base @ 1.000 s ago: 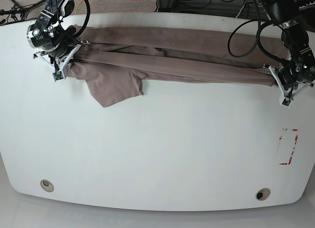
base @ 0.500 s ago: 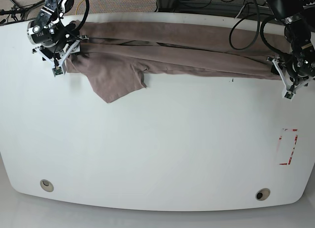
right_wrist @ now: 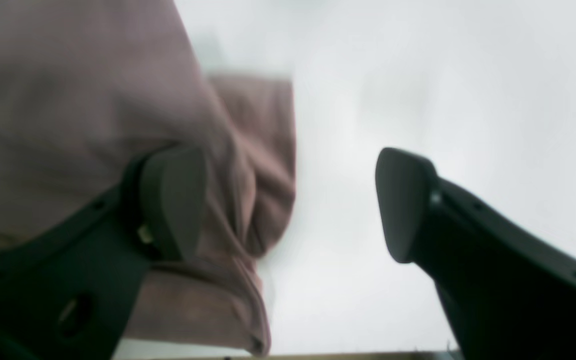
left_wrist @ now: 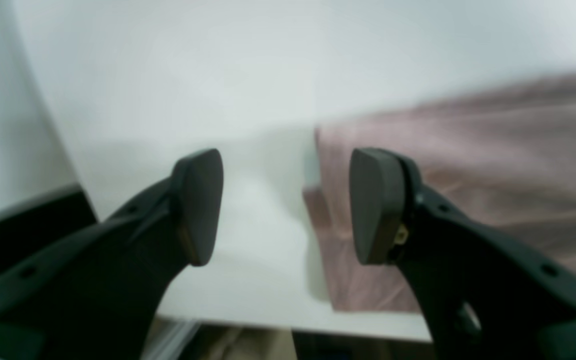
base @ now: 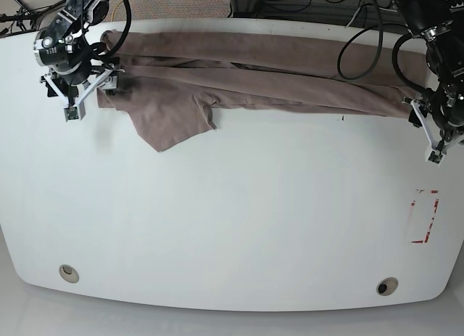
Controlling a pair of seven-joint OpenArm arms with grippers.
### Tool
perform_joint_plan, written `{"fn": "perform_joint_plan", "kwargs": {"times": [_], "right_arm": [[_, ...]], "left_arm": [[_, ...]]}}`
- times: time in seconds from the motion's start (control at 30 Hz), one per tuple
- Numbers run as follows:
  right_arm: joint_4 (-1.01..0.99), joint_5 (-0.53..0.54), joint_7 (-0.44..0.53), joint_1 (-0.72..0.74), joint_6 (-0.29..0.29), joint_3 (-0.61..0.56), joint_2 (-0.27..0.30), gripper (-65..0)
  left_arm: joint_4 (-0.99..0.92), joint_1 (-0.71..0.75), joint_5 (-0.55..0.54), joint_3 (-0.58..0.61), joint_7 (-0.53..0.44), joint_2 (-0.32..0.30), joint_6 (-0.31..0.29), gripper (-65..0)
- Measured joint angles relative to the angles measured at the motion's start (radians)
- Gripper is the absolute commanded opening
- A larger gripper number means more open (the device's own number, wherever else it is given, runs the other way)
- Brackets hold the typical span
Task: Fold the T-shirt properly
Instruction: 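Open both grippers to release the folded hem, then move the right gripper to the loose sleeve flap at the strip's end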
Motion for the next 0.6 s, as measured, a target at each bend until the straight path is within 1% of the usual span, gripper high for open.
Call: {"fn": "perform_joint_plan", "kwargs": {"times": [0.07, 0.13, 0.2, 0.23, 0.33, 0.37, 0.4, 0.47, 0.5, 0.57, 0.6], "right_arm": [[0.0, 0.043, -0.001, 0.008, 0.0, 0.017, 0.0, -22.5], [0.0, 0.09, -0.001, 0.007, 0.0, 0.023, 0.0, -26.5], [-0.001, 0.137, -0.004, 0.006, 0.0, 0.022, 0.0, -30.3], [-0.002, 0.154, -0.011, 0.006, 0.0, 0.021, 0.0, -32.2], [-0.002, 0.197, -0.011, 0.006, -0.001, 0.015, -0.002, -39.3], [-0.002, 0.202, -0.01, 0.007, 0.0, 0.015, -0.007, -42.8], [-0.002, 0.2, -0.008, 0.007, 0.0, 0.015, -0.014, -44.2], [-0.002, 0.18, -0.007, 0.001, 0.0, 0.015, -0.027, -49.3], [-0.003, 0.163, -0.008, -0.006, 0.0, 0.015, -0.036, -50.4], [-0.011, 0.138, -0.009, -0.016, 0.0, 0.013, -0.048, -53.0], [-0.021, 0.125, -0.008, -0.023, -0.001, 0.003, -0.053, -53.4]], "left_arm": [[0.031, -0.002, -0.032, 0.0, 0.011, 0.004, 0.0, -27.8], [0.053, 0.001, -0.033, 0.0, 0.014, 0.009, 0.0, -27.9], [0.056, 0.001, -0.03, -0.003, 0.017, 0.027, 0.0, -28.2], [0.056, 0.001, -0.024, -0.005, 0.016, 0.04, 0.0, -29.0], [0.052, 0.012, 0.008, -0.002, 0.017, 0.091, 0.0, -35.7], [0.051, 0.02, 0.019, 0.0, 0.014, 0.102, 0.0, -39.0], [0.051, 0.029, 0.038, 0.001, 0.009, 0.111, 0.0, -40.1], [0.051, 0.05, 0.081, 0.001, 0.007, 0.13, 0.0, -45.4], [0.048, 0.06, 0.111, 0.0, -0.01, 0.137, -0.001, -46.5], [0.032, 0.077, 0.134, -0.002, -0.032, 0.141, 0.0, -49.0], [0.017, 0.087, 0.146, -0.002, -0.065, 0.14, -0.001, -49.7]]}}
